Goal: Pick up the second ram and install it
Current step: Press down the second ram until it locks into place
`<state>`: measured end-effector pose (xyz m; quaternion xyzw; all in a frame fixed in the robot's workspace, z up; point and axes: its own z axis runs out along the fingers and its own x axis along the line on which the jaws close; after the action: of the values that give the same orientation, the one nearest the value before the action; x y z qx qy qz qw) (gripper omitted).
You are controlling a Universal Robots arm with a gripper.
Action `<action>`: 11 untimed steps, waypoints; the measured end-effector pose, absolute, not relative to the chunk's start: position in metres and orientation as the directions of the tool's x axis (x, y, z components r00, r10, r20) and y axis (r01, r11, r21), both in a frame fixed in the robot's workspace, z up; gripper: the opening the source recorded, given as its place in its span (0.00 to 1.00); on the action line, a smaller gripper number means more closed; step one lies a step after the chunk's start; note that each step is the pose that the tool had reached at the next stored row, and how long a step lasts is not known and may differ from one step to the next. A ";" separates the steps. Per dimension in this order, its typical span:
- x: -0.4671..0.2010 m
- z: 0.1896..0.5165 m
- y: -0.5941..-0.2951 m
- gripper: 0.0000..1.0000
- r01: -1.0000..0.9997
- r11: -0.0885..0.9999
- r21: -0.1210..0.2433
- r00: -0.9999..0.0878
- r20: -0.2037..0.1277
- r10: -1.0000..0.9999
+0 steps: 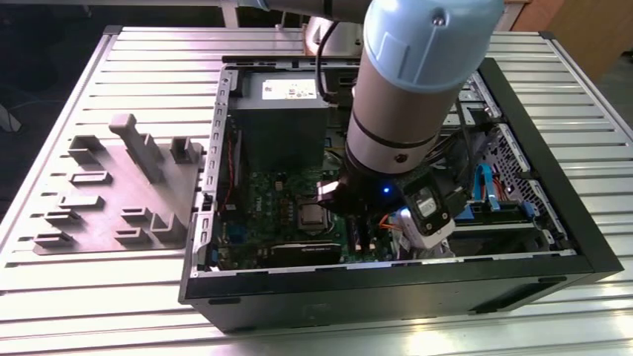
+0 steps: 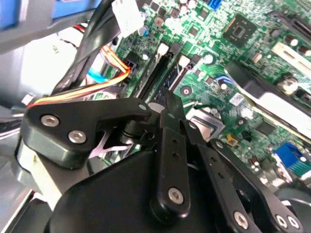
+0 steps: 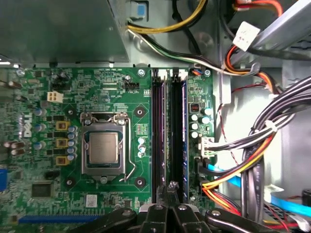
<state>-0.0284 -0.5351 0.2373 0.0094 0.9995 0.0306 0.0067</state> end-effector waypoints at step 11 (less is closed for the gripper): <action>-0.028 0.241 -0.535 0.10 0.018 0.998 0.062 -1.000 -0.013 0.019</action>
<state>-0.0284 -0.5351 0.2409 0.0094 0.9995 0.0307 0.0067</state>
